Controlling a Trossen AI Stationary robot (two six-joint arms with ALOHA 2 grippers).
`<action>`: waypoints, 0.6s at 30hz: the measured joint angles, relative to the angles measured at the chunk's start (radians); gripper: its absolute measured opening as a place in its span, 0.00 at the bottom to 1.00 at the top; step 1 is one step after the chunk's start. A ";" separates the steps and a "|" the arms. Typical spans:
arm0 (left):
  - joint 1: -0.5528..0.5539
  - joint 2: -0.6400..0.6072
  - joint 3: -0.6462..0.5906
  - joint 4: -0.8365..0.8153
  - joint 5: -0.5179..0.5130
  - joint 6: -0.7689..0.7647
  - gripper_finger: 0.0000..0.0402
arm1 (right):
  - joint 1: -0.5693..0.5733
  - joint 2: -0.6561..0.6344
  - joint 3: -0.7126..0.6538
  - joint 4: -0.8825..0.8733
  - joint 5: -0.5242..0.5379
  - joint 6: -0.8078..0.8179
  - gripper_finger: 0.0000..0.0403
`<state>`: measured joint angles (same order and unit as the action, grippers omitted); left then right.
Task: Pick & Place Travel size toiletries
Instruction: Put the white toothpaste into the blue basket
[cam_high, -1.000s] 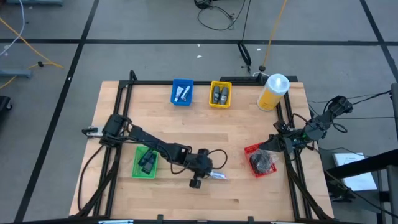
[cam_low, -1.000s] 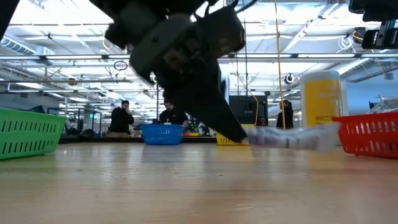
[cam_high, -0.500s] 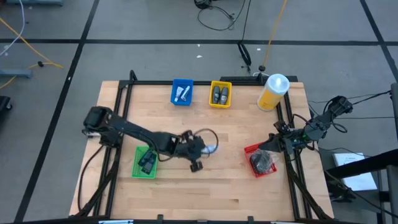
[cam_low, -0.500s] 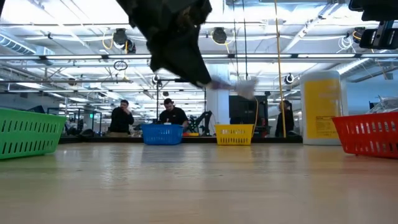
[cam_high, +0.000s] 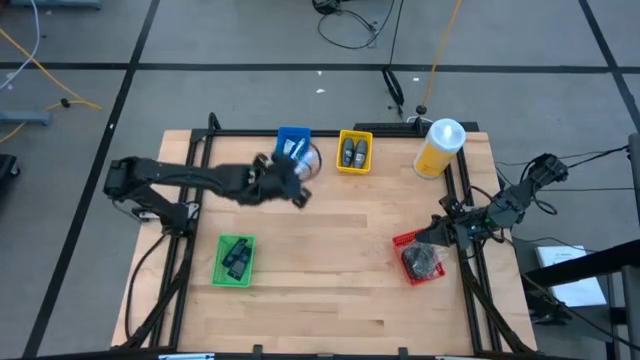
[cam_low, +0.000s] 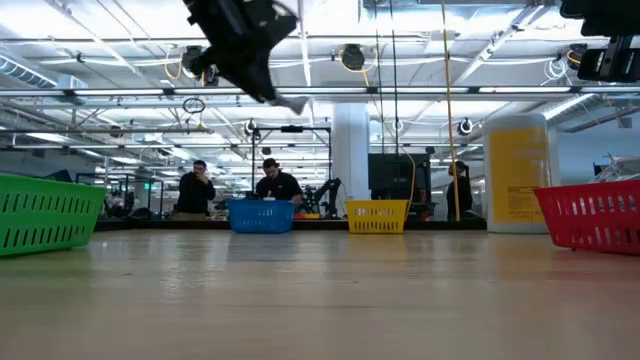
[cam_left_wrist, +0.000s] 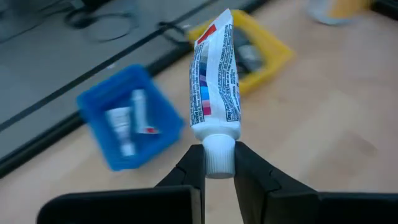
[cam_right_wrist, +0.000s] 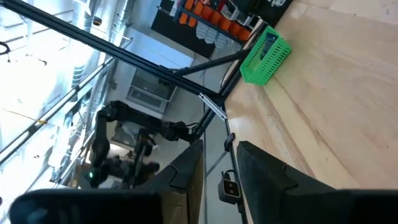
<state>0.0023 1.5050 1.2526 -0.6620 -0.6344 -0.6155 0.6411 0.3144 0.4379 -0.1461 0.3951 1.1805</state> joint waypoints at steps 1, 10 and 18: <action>0.027 -0.003 0.000 -0.012 -0.003 -0.012 0.11 | 0.000 0.004 0.000 0.000 0.000 0.000 0.22; 0.272 0.042 0.000 -0.016 0.048 -0.052 0.11 | 0.000 0.023 0.000 0.000 0.002 0.007 0.22; 0.397 0.137 0.000 -0.016 0.151 -0.053 0.11 | 0.000 0.024 0.000 0.003 0.003 0.008 0.22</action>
<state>0.3990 1.6422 1.2522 -0.6775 -0.4833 -0.6685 0.6414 0.3386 0.4381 -0.1429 0.3985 1.1885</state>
